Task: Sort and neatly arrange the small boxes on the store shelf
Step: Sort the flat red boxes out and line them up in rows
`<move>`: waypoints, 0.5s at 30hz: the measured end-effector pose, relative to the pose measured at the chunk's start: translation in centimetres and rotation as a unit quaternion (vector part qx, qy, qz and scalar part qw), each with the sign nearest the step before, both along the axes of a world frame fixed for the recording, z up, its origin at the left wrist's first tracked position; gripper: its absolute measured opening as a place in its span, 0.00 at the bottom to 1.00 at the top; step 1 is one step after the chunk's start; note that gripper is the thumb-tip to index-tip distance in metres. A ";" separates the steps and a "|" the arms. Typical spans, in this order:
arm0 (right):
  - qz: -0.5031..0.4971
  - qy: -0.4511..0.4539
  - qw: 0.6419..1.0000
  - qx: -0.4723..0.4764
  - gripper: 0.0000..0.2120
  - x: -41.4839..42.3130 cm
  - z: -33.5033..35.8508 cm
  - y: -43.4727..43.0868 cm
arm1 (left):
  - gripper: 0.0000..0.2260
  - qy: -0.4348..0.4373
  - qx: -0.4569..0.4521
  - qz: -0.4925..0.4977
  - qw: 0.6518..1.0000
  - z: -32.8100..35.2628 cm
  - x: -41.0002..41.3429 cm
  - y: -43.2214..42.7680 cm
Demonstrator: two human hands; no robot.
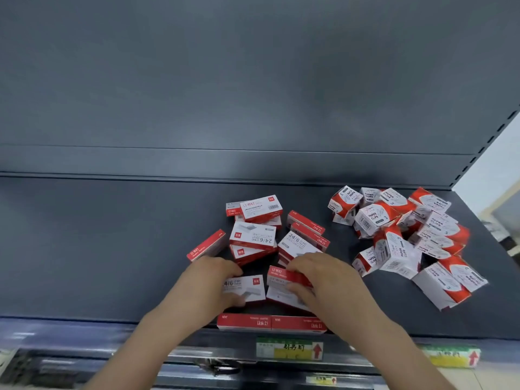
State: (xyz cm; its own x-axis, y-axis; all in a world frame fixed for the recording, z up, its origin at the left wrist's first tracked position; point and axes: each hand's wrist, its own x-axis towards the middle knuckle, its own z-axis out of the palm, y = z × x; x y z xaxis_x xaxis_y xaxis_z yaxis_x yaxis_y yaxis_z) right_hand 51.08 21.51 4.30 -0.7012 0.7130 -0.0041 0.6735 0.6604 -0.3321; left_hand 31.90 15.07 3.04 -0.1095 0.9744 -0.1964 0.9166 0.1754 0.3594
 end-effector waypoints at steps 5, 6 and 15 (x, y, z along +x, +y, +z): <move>-0.049 0.052 0.997 -0.016 0.15 1.1 0.3 0.1 | 0.18 -0.004 0.006 -0.038 0.999 0.6 -0.1 0.3; -0.061 0.062 0.996 -0.017 0.15 1.5 0.4 0.3 | 0.16 -0.015 0.005 -0.043 0.999 0.6 -0.3 0.3; -0.126 0.097 0.987 -0.036 0.11 4.4 0.6 0.1 | 0.12 -0.101 -0.095 -0.143 0.980 2.1 -0.4 -0.5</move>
State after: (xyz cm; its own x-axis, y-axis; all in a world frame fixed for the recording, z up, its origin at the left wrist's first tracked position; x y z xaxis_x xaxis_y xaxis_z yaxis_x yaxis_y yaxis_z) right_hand 55.52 21.63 4.92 -0.4943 0.8675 0.0554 0.7320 0.4498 -0.5117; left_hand 31.52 14.54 5.09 0.2220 0.9037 -0.3660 0.8513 0.0034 0.5247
